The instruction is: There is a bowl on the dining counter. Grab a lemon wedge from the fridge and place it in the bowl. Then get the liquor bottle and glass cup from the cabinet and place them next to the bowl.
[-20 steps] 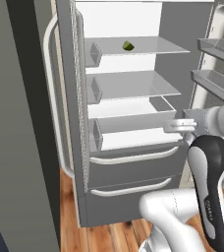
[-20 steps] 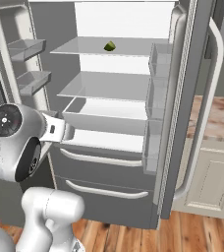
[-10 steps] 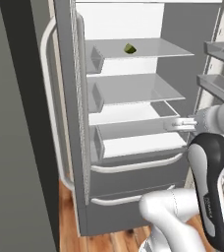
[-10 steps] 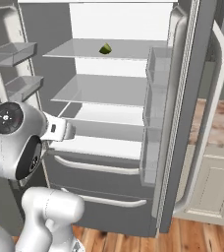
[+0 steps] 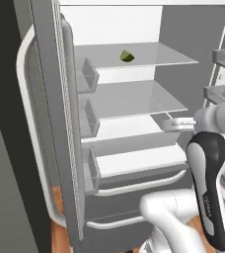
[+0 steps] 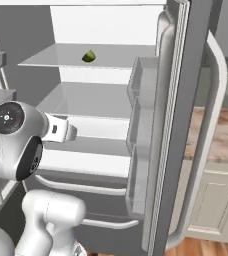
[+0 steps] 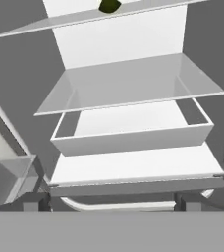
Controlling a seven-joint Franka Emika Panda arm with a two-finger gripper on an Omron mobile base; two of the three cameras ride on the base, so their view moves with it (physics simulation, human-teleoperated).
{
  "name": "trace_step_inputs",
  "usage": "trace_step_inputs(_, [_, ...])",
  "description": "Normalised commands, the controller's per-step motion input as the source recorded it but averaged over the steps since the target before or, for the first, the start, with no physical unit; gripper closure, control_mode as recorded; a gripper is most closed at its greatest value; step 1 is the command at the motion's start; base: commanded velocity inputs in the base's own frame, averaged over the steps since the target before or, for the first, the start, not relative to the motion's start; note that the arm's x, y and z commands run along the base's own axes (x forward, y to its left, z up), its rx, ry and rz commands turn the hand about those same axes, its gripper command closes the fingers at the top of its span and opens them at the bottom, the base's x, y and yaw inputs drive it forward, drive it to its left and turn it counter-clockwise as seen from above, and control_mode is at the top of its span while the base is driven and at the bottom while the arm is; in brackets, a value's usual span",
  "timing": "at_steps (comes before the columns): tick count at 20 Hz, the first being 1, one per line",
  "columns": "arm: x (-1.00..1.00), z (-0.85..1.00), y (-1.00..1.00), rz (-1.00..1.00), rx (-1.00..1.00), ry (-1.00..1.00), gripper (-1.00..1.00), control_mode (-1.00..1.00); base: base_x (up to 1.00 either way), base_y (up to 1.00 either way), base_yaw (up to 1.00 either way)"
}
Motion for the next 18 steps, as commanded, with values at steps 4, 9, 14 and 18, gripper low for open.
trace_step_inputs(4, [0.0, 0.0, 0.0, 0.0, 0.0, 0.0, -1.0, 1.0, 0.44, -0.41, 0.0])
trace_step_inputs(9, [0.0, 0.0, 0.0, 0.0, 0.0, 0.0, -1.0, 1.0, 0.71, -0.05, 0.0])
trace_step_inputs(14, [0.0, 0.0, 0.0, 0.0, 0.0, 0.0, -1.0, 1.0, 0.77, 0.02, 0.01])
trace_step_inputs(18, [0.0, 0.0, 0.0, 0.0, 0.0, 0.0, -1.0, 1.0, 0.74, 0.1, 0.0])
